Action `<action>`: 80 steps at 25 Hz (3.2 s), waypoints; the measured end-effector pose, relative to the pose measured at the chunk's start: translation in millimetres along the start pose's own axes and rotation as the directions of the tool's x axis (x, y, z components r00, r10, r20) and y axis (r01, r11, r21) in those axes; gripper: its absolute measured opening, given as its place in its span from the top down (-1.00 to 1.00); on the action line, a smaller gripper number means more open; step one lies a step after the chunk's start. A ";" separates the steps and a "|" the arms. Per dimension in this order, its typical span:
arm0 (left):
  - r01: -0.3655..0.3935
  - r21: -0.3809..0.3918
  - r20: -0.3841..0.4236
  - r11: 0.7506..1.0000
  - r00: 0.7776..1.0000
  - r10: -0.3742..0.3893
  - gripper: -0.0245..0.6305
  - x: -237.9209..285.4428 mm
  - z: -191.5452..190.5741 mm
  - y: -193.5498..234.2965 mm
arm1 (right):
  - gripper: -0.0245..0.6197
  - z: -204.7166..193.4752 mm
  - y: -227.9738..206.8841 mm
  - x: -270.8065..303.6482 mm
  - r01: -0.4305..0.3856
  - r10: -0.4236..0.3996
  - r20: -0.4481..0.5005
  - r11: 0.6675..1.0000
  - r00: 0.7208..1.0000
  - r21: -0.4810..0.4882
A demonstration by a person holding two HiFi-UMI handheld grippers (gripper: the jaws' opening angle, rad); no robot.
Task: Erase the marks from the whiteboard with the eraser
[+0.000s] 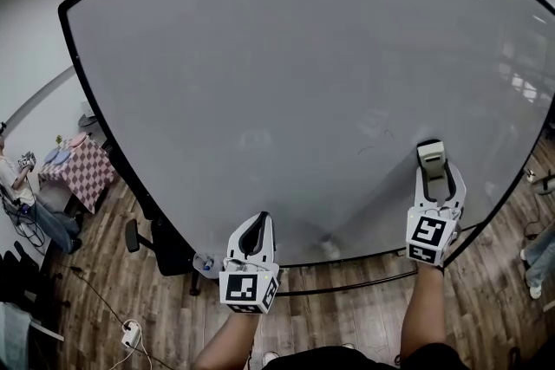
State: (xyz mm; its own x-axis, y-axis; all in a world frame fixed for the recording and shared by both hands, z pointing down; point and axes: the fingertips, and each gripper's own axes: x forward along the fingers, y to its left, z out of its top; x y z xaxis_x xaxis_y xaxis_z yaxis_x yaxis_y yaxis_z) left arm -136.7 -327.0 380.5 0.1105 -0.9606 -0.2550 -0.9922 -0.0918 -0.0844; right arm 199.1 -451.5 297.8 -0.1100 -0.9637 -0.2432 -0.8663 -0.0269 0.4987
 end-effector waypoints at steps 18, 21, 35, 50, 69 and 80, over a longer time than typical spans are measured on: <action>0.087 -0.011 0.029 0.996 0.996 -0.087 0.86 20.9 16.8 -28.8 | 0.17 63.0 53.0 -28.8 -0.152 0.144 0.119 0.986 0.982 0.066; 0.091 -0.008 0.047 0.996 0.995 -0.090 0.86 25.2 25.2 -30.9 | 0.17 87.7 90.6 -36.6 -0.244 0.228 0.163 0.966 0.960 0.086; 0.106 0.021 0.113 0.994 0.988 -0.108 0.86 33.5 60.2 -16.5 | 0.17 130.8 181.9 -41.6 -0.381 0.380 0.182 0.924 0.907 -0.030; 0.161 0.051 0.166 0.986 0.972 -0.168 0.86 52.8 88.1 -47.0 | 0.17 127.9 98.3 -11.9 -0.247 0.233 0.200 0.968 0.952 0.049; 0.190 0.030 0.158 0.981 0.969 -0.192 0.86 70.2 84.9 -86.5 | 0.17 80.2 -49.3 17.2 0.042 -0.050 0.138 0.997 0.989 0.060; 0.203 0.012 0.173 0.979 0.964 -0.202 0.86 64.0 84.8 -92.6 | 0.17 114.6 -38.5 -30.9 -0.075 0.037 0.297 0.990 0.954 0.120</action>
State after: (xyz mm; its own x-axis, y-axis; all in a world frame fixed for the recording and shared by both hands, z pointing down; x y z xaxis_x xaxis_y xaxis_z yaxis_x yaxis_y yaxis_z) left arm -32.8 -357.7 290.4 0.3167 -0.8622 -0.3954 -0.9484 -0.2816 -0.1457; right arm 180.0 -390.2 190.7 -0.2814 -0.8417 -0.4608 -0.9077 0.0777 0.4124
